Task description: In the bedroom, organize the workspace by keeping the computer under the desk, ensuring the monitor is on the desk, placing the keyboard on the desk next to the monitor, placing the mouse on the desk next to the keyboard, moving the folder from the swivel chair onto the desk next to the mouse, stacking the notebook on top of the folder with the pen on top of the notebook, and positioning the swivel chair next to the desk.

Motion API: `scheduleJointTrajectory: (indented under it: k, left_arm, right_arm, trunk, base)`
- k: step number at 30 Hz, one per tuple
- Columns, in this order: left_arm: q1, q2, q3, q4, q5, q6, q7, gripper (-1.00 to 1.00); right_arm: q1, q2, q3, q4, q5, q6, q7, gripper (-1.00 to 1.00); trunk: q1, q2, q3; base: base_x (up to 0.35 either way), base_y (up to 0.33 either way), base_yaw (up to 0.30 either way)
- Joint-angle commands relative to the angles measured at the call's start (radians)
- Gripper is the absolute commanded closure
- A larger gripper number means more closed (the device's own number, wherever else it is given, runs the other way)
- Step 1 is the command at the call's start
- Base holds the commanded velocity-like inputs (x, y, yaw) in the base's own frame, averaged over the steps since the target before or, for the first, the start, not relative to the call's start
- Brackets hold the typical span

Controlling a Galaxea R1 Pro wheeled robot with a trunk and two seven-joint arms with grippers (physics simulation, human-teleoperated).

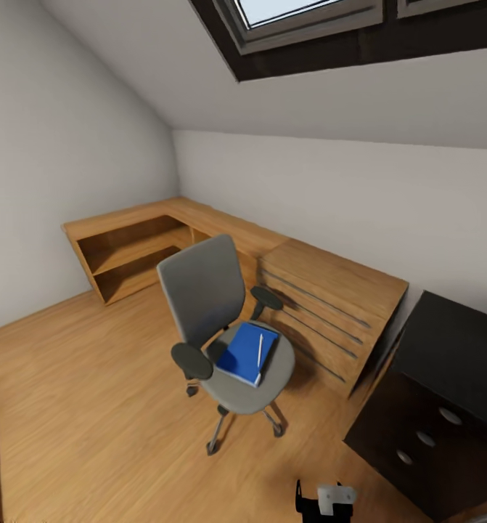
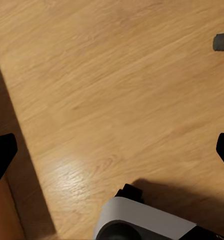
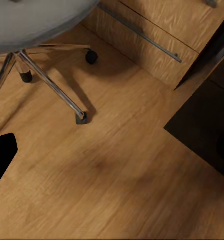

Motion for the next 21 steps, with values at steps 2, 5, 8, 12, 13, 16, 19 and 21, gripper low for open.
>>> scheduleJointTrajectory:
  k: [2,5,8,12,13,16,19,21]
  left_arm:
    - [-0.001,0.001,-0.008,0.0,0.011,-0.006,0.006,-1.0]
    - [-0.001,0.001,-0.008,0.0,0.011,-0.006,0.006,-1.0]
    - [-0.001,0.001,-0.008,0.0,0.01,-0.006,0.006,-1.0]
    - [-0.001,0.001,-0.008,0.0,0.01,-0.006,0.006,-1.0]
    - [-0.001,0.001,-0.008,0.0,0.009,-0.006,0.006,-1.0]
    - [-0.001,0.001,-0.008,0.0,0.01,-0.006,0.006,-1.0]
    - [-0.001,0.001,-0.008,0.0,0.01,-0.006,0.006,-1.0]
    - [-0.001,0.001,-0.008,0.0,0.01,-0.006,0.006,-1.0]
  right_arm:
    - [-0.001,0.0,0.003,0.001,0.01,0.0,-0.01,-1.0]
    - [-0.001,0.0,0.004,0.001,0.01,0.0,-0.008,-1.0]
    - [-0.001,-0.001,0.005,0.001,0.012,0.0,0.041,-1.0]
    - [-0.001,-0.003,0.002,0.001,0.011,0.0,0.075,-1.0]
    - [-0.001,-0.004,0.001,0.001,0.01,0.0,0.082,-1.0]
    - [-0.001,-0.006,-0.001,0.001,0.01,0.0,0.087,-1.0]
    - [-0.001,-0.008,-0.002,0.0,0.009,-0.002,0.091,-1.0]
    - [-0.001,-0.009,-0.002,-0.001,0.008,-0.002,0.092,-1.0]
  trunk:
    - [0.001,-0.001,-0.002]
    - [0.001,-0.001,-0.003]
    - [0.001,-0.001,-0.003]
    - [0.001,-0.001,-0.003]
    - [0.001,-0.001,-0.003]
    - [0.001,-0.001,-0.003]
    - [0.001,-0.001,-0.003]
    - [0.001,-0.001,-0.003]
  base:
    - [0.284,0.092,0.101]
    - [0.192,0.051,0.055]
    - [0.066,0.017,0.019]
    - [0.022,0.006,0.006]
    - [0.009,0.002,0.003]
    - [0.006,0.002,0.002]
    - [0.09,0.001,-0.024]
    - [0.203,0.0,-0.031]
